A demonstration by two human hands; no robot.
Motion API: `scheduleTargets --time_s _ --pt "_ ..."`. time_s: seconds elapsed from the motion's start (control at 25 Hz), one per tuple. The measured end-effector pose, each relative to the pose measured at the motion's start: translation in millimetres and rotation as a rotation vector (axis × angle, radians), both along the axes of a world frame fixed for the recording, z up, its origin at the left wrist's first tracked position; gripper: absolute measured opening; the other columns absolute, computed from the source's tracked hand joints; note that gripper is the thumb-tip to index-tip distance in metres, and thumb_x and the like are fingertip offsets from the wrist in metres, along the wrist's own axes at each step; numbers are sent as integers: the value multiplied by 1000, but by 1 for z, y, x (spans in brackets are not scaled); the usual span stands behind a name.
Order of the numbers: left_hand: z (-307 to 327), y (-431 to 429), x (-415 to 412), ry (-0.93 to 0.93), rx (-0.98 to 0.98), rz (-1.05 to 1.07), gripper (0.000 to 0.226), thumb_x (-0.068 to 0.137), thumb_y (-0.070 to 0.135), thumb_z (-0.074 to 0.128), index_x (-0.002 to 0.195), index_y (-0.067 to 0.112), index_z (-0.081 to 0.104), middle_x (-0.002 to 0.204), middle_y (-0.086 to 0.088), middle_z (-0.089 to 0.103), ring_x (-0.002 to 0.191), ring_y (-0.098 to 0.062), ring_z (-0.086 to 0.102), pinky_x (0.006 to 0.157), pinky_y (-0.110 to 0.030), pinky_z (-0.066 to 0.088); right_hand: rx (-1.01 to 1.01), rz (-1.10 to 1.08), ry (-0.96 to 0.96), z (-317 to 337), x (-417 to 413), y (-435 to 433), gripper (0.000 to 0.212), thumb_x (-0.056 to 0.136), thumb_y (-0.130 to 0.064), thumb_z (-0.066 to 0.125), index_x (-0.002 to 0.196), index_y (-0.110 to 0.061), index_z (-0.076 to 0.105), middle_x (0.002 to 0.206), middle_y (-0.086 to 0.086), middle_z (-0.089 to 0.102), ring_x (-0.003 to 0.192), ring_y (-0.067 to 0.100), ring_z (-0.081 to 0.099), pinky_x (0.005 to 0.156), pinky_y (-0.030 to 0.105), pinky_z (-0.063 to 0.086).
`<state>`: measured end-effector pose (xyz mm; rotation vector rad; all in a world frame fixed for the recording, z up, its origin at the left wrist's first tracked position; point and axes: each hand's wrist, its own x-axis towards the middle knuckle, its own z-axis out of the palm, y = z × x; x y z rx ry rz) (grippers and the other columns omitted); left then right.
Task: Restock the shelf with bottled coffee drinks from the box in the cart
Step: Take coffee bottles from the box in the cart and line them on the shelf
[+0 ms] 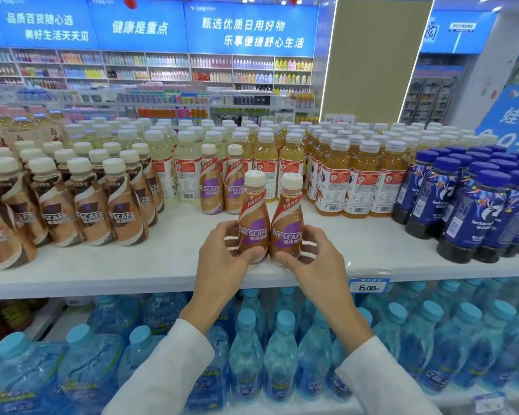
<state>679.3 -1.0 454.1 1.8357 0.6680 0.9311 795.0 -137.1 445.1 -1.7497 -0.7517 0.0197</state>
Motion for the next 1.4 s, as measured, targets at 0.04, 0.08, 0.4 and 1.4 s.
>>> scheduleTargets --time_s 0.04,0.08,0.4,1.4 --pt "0 2 0 4 -11 -22 61 79 28 87 132 28 57 113 20 65 98 3 64 73 -8 48 -2 0 5 0 1 1 59 77 -33 88 122 -42 52 113 -22 63 101 -4 63 81 13 51" --pt "0 3 1 11 -14 -35 60 81 26 86 134 28 58 111 23 65 99 4 64 73 -6 47 -4 -2 8 0 3 2 59 77 -33 87 125 -39 53 113 -22 63 101 -4 63 82 13 51" --pt "16 3 63 70 132 89 51 93 13 70 140 19 49 132 -3 65 121 -22 61 98 -31 46 -175 -22 -30 25 54 45 56 82 -27 83 130 -24 55 121 -5 67 108 16 63 91 34 51" --pt "10 40 153 110 162 377 48 89 -2 67 129 -2 40 137 -22 41 127 -35 43 104 -38 40 -130 -40 -21 19 122 117 65 84 -20 82 141 -19 52 134 3 65 123 24 60 104 40 49"
